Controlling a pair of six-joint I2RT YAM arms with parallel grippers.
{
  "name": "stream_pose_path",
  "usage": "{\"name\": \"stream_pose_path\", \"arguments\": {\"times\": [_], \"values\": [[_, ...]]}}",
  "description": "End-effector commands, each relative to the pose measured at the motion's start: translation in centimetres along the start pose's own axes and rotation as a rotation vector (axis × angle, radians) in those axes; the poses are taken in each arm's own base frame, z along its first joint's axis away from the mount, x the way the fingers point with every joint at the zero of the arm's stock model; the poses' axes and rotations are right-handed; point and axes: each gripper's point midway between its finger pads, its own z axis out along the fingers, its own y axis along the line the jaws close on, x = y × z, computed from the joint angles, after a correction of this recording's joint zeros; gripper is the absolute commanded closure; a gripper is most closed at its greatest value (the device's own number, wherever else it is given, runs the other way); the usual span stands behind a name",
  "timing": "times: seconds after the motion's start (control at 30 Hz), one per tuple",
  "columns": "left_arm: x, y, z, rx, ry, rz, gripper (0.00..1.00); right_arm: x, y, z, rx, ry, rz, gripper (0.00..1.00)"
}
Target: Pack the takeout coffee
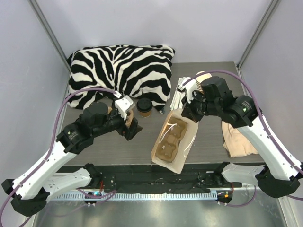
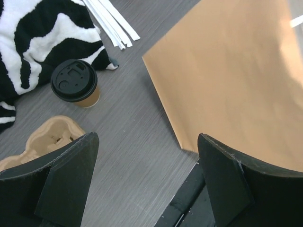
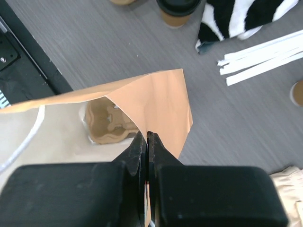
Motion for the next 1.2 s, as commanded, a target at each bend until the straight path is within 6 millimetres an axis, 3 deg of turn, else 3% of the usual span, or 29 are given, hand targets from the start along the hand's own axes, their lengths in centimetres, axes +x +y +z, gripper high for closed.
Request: {"name": "stream_pose_path", "arguments": {"times": [0.0,0.17,0.27,0.3,0.33,0.37,0.43,0.57,0.6,0.67,0.73,0.97,1.07,1.1,1.17], "values": [[-1.6,0.2,0.5,0.016,-0.045,0.031,0.09,-2.7,-0.4,-2.0,0.031,-0.076,-0.085,0.99],[-0.6,0.7,2.1,0.024,-0.006,0.067,0.09,-2.4,-0.3,-1.5,0.035,-0.051,-0.077,0.99],[-0.4,1.7,3.6,0.049,0.036,-0.014,0.09,-2.0,-0.4,-1.1,0.041,-0.026,-0.038,0.99],[-0.4,3.1,3.8,0.026,0.041,-0.079,0.09,-1.9,-0.2,-0.8,0.029,-0.016,-0.031,0.99],[-0.5,2.8,4.3,0.082,0.052,-0.119,0.10,-1.9,0.4,-0.6,-0.010,-0.017,-0.025,0.99],[-0.5,4.4,5.1,0.066,0.073,-0.172,0.10,-2.0,0.7,-0.5,-0.022,-0.022,-0.016,0.99],[-0.9,4.7,5.6,0.116,0.091,-0.232,0.12,-2.7,1.3,-0.4,-0.055,-0.032,0.018,0.99],[-0.9,5.6,6.4,0.135,0.103,-0.241,0.15,-5.2,0.7,-0.9,-0.111,-0.073,0.143,0.99],[-1.1,5.6,6.3,0.136,0.092,-0.234,0.15,-5.1,-1.6,-1.7,-0.080,-0.074,0.230,0.99],[-1.1,5.6,6.3,0.132,0.086,-0.231,0.14,-4.7,-2.3,-1.4,-0.172,-0.048,0.357,0.99],[-0.8,5.8,6.6,0.124,0.100,-0.255,0.14,-2.5,-3.9,-1.0,-0.195,0.009,0.476,0.99],[-0.6,6.9,7.5,0.077,0.118,-0.277,0.14,3.4,-6.2,2.8,-0.105,0.170,0.531,0.99],[0.0,7.3,7.5,0.051,0.145,-0.269,0.14,3.9,-7.0,3.0,-0.055,0.178,0.517,0.99],[0.1,7.4,7.3,0.046,0.153,-0.270,0.14,3.7,-7.0,2.9,-0.066,0.172,0.503,0.82],[0.3,7.4,7.5,0.045,0.163,-0.270,0.14,3.0,-7.1,2.8,-0.072,0.161,0.492,0.58]]}}
